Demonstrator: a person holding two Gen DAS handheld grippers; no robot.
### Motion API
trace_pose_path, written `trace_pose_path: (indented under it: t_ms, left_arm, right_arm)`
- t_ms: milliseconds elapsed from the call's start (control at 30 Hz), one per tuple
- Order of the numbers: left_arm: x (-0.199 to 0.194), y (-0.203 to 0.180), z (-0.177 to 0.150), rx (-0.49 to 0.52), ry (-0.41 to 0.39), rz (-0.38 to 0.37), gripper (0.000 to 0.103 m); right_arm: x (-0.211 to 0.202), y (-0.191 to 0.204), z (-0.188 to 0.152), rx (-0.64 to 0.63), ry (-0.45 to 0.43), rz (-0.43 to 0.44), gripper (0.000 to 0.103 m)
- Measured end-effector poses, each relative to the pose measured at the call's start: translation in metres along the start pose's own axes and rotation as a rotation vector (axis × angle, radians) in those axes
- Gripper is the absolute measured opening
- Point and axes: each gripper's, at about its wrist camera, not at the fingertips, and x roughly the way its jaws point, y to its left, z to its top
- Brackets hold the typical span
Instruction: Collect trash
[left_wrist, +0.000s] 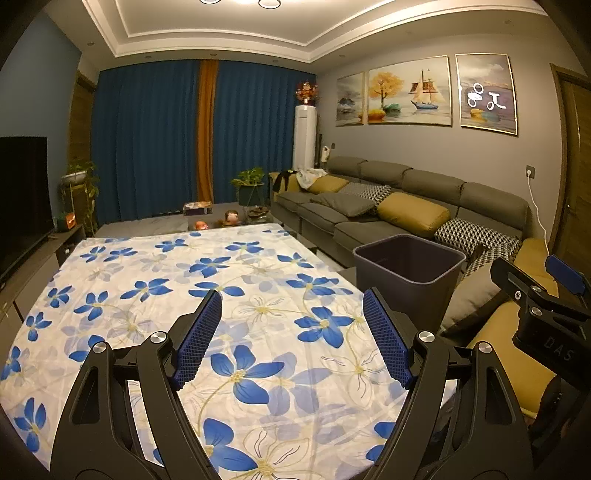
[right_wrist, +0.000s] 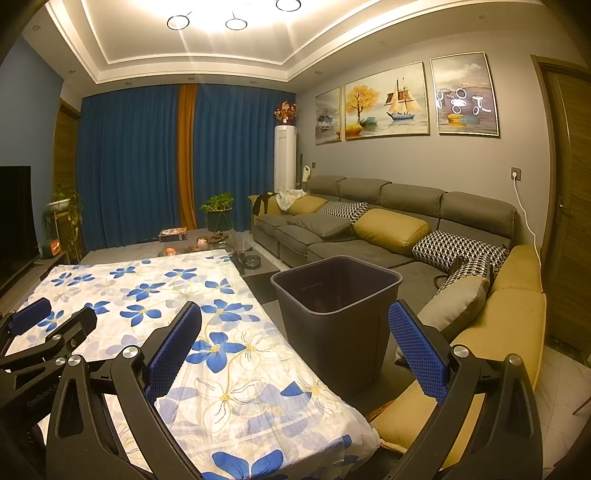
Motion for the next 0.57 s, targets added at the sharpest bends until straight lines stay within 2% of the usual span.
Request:
trace_pose_path:
  t_ms: [200, 367, 567]
  left_arm:
    - [-0.002, 0.000, 0.000, 0.004, -0.004, 0.013, 0.080]
    - [-0.004, 0.001, 0.000, 0.004, -0.008, 0.037, 0.090]
    - [-0.005, 0.010, 0.000, -0.029, -0.003, 0.063, 0.090]
  right_arm:
    - [-0.001, -0.001, -0.001, 0.002, 0.001, -0.001, 0.098]
    - [-0.001, -0.001, -0.001, 0.004, -0.002, 0.001, 0.098]
    - [-0.002, 0.000, 0.000, 0.007, -0.007, 0.000, 0.098]
